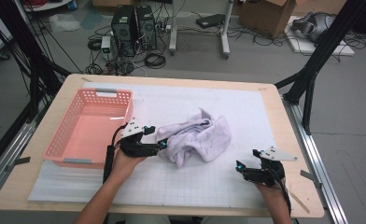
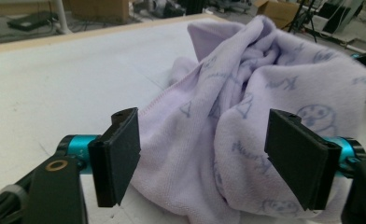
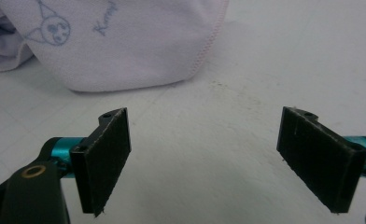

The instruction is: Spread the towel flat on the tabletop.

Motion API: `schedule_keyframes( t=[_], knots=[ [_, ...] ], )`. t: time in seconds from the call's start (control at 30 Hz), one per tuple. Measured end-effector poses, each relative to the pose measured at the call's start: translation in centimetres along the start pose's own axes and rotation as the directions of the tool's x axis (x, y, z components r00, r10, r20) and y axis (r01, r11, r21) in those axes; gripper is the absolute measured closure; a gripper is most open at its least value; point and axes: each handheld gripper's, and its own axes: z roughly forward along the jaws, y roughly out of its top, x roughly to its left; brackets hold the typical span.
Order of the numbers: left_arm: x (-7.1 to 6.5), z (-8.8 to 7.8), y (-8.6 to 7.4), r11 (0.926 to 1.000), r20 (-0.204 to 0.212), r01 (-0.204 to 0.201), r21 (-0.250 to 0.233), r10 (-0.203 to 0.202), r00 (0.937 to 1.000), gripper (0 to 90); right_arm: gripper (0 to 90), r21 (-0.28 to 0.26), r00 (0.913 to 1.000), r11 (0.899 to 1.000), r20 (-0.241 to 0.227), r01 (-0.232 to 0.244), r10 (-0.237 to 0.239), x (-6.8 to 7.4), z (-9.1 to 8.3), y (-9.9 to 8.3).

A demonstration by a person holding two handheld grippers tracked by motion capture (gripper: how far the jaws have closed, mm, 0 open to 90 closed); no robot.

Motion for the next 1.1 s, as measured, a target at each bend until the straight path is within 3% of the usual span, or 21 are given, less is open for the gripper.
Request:
schedule_keyframes(
  t=[0.13,0.23,0.33,0.43,0.53,0.6,0.63,0.73,0.87,1.0,1.1],
  knots=[
    [0.2,1.7,-0.5,0.9973,0.005,0.001,0.074,-0.001,1.0000,29.0,16.5,0.091,0.9986,0.996,-0.053,0.013,-0.008,0.8,2.5,0.9],
    [0.1,2.8,-0.8,0.9926,0.008,0.009,0.121,-0.010,0.9999,29.1,19.9,0.129,0.9976,0.991,-0.064,0.036,-0.028,1.7,4.4,1.9],
    [0.0,3.4,-0.8,0.9904,0.011,0.007,0.138,-0.009,0.9999,29.5,23.1,0.145,0.9961,0.988,-0.077,0.055,-0.044,2.6,5.9,2.9],
    [0.1,3.7,-0.9,0.9868,0.019,0.013,0.161,-0.016,0.9997,33.6,31.7,0.175,0.9963,0.982,-0.061,0.070,-0.060,3.4,7.4,3.4],
    [-0.1,4.1,-1.2,0.9805,0.052,0.001,0.196,-0.011,0.9986,49.4,50.8,0.157,0.9966,0.985,-0.055,0.070,-0.062,3.7,7.8,3.7],
    [-0.7,4.2,-1.2,0.9784,0.063,-0.032,0.204,0.019,0.9978,68.1,79.0,0.150,0.9936,0.985,-0.082,0.089,-0.078,3.8,7.6,3.7],
    [-1.0,4.0,-1.0,0.9773,0.059,-0.051,0.206,0.039,0.9975,73.5,84.0,0.152,0.9921,0.984,-0.096,0.095,-0.081,3.9,7.5,3.7],
    [-1.4,2.8,-0.8,0.9777,0.079,-0.052,0.204,0.037,0.9962,78.4,86.0,0.184,0.9878,0.974,-0.107,0.132,-0.114,3.9,6.7,3.8],
    [-2.3,0.8,-0.8,0.9855,0.108,-0.051,0.162,0.034,0.9936,79.0,86.4,0.179,0.9871,0.973,-0.096,0.144,-0.128,2.6,3.7,2.6],
    [-3.4,-0.5,-1.4,0.9879,0.156,-0.048,0.148,0.025,0.9875,79.0,86.5,0.179,0.9948,0.979,-0.027,0.101,-0.098,0.4,0.2,1.0],
    [-4.6,-1.4,-1.9,0.9900,0.217,-0.039,0.135,0.009,0.9761,79.5,86.6,0.176,0.9966,0.981,0.012,0.078,-0.082,-0.9,-2.0,0.1]
  ],
)
